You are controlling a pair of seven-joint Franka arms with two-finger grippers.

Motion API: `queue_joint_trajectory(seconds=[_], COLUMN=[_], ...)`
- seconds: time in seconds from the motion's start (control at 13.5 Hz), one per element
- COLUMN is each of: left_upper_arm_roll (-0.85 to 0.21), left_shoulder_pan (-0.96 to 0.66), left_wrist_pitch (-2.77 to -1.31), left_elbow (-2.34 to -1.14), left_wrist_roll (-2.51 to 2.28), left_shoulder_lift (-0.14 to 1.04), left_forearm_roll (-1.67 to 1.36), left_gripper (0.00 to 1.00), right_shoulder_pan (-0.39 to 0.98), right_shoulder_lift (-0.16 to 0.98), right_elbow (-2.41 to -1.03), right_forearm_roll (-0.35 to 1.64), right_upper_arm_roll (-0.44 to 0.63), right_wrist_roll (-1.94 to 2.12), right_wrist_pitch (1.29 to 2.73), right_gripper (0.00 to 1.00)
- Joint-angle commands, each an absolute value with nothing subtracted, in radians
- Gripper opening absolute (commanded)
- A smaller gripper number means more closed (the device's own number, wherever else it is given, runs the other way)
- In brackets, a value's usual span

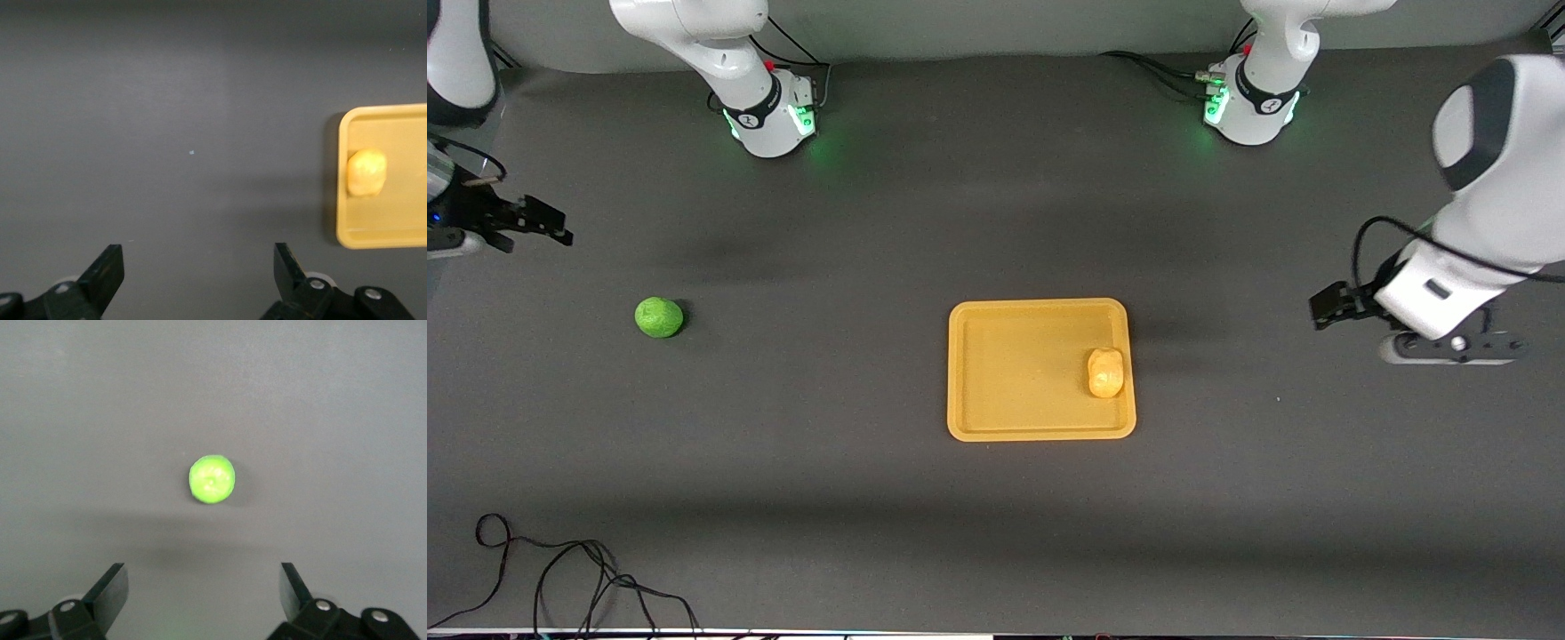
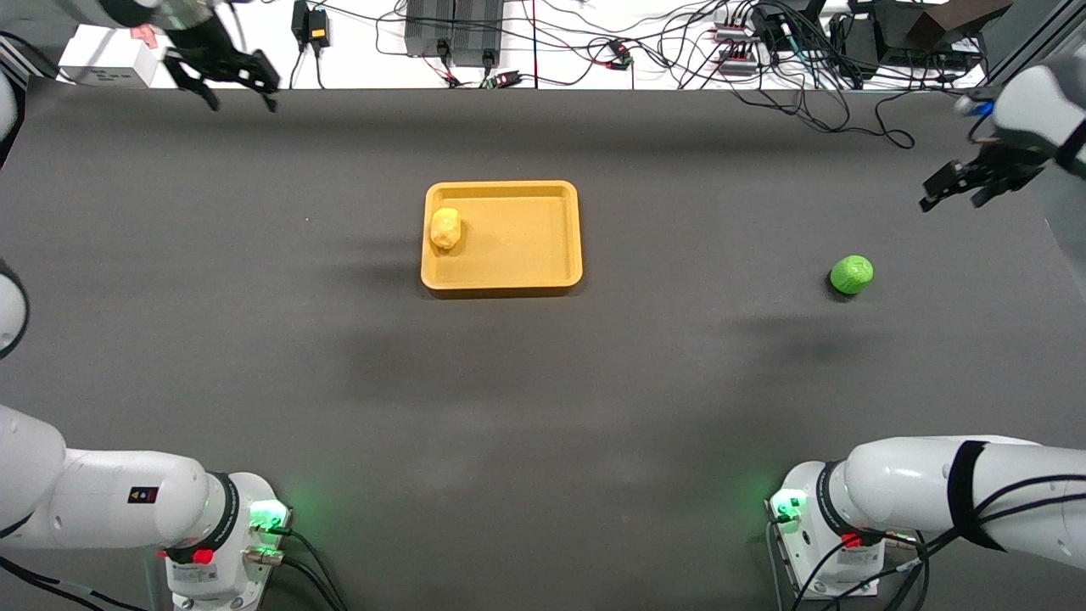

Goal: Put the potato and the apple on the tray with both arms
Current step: 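Move the right gripper down toward the green apple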

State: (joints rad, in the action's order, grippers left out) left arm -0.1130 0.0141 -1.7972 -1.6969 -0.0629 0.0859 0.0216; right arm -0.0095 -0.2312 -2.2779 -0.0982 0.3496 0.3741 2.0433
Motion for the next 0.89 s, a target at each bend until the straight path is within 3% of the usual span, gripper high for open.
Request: queue_joint_trajectory(seconds=[0.0,0.44,0.81], left_upper_arm_roll=[-0.123,-0.123,-0.121], left_shoulder_pan=[0.064,0.064,0.072], left_wrist_pitch=[-1.732,-1.700,-1.619], left_elbow=[-1.738,-1.715,-1.548], left_wrist_roll=[0.017,0.018,0.020], left_shoulder_lift=[-0.020,-0.012,0.110], left_forearm_roll=[0.015,0.017,0.034], left_gripper=[1.00,1.00,1.00], right_shoulder_pan=[0.003,0.018,0.083], right_shoulder_lift=[-0.152,0.052,0.178], right_elbow=[-2.363,-2.439,-2.437], right_forearm_roll=[-0.120,-0.084,0.024], right_upper_arm_roll=[0.382,0.397,0.390], right_wrist_roll=[0.382,0.380,0.379], right_wrist_pitch=[2.227,2.517,2.632], right_gripper=[1.00,1.00,1.00])
